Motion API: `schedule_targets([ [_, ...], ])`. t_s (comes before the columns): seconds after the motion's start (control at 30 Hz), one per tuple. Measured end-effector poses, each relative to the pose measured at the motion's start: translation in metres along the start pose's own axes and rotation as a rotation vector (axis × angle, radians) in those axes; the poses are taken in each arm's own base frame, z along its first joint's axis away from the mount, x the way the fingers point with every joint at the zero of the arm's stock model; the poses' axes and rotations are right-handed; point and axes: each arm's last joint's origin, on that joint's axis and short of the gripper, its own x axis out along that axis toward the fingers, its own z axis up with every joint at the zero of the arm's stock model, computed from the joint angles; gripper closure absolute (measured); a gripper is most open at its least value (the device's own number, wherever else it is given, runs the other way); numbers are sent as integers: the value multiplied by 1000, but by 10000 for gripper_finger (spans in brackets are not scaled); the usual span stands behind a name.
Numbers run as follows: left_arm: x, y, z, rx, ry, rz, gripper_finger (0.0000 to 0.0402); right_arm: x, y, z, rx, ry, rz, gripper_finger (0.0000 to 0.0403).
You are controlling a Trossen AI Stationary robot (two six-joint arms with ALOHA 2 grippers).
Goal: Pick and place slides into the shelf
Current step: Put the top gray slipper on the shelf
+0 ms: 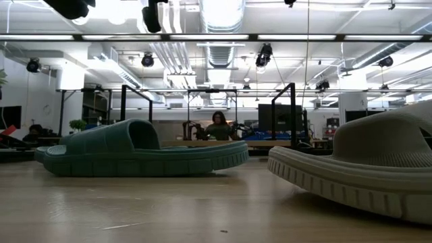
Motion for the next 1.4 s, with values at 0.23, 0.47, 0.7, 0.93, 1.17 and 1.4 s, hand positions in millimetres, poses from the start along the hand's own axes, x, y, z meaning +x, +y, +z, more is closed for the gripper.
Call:
schedule_targets([
  [0.23, 0, 1, -2, 3, 5, 4, 387, 2, -2, 1, 4, -3, -3, 255],
  [0.47, 1, 2, -3, 6, 9, 12, 375, 2, -1, 1, -34, -1, 12, 347],
  [0.7, 0, 2, -3, 11, 13, 14, 377, 2, -1, 1, -40, 2, 13, 350],
  [0.93, 0, 4, -6, 37, 38, 10, 336, 0, -3, 4, -39, -8, -16, 352],
  [1.17, -3, 6, -7, 143, 48, 14, 296, -6, -6, 16, -31, -38, -53, 352],
  [1.4, -10, 13, -11, 350, 72, 15, 257, -14, -17, 27, -24, 3, -109, 352],
])
